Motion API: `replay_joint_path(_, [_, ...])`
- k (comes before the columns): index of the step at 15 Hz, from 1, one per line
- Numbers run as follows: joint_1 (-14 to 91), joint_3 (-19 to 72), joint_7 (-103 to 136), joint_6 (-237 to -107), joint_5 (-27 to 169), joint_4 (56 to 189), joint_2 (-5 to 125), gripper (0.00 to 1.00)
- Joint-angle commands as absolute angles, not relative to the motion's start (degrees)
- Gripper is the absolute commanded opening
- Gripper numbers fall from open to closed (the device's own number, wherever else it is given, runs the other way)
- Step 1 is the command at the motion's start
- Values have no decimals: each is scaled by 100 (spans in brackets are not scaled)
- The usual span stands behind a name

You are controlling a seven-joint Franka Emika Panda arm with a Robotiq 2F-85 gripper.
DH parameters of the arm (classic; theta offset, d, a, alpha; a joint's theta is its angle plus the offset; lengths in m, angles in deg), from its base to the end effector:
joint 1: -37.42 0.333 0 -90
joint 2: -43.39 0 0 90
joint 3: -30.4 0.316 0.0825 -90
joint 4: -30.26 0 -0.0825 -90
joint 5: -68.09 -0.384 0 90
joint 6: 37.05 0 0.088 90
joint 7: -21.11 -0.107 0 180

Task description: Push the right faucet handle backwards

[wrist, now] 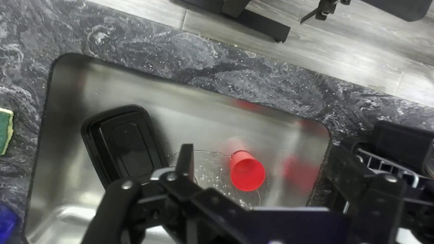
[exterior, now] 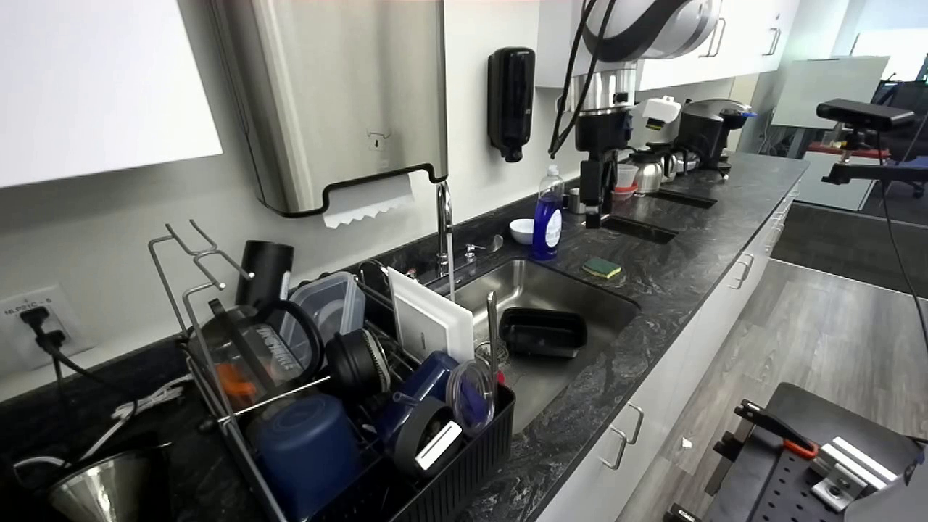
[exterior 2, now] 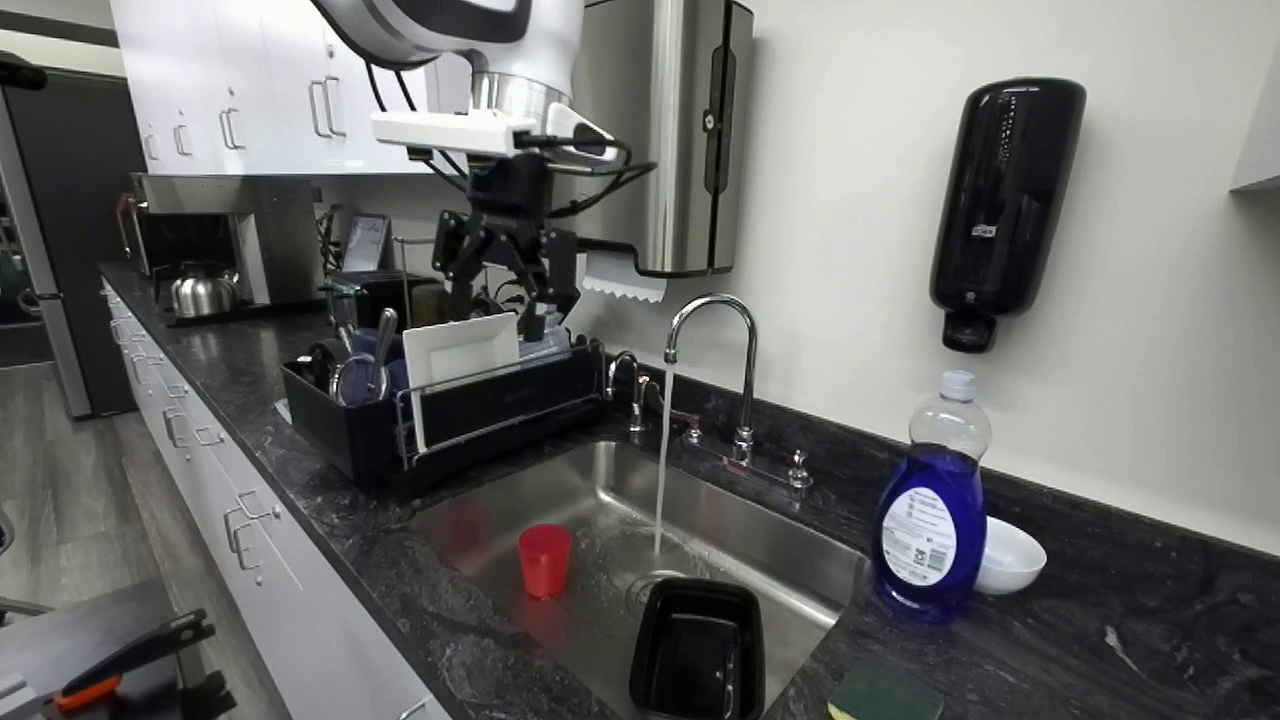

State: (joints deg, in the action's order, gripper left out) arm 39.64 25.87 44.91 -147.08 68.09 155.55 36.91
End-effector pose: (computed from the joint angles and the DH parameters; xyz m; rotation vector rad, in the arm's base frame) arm 0.4928 -0.0204 0.4242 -3.0354 -0.5779 0.2285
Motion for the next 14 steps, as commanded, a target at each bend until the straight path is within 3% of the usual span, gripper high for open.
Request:
replay_joint_path(1, [3750,2487,5242,-15180,6510,15275,4371,100])
replay_joint_path(8, [3268,2588,5532,-15349,6362,14009,5879,100])
replay_joint_path(14, [3188,2750,5386,-15420,6498,13434,6167,100])
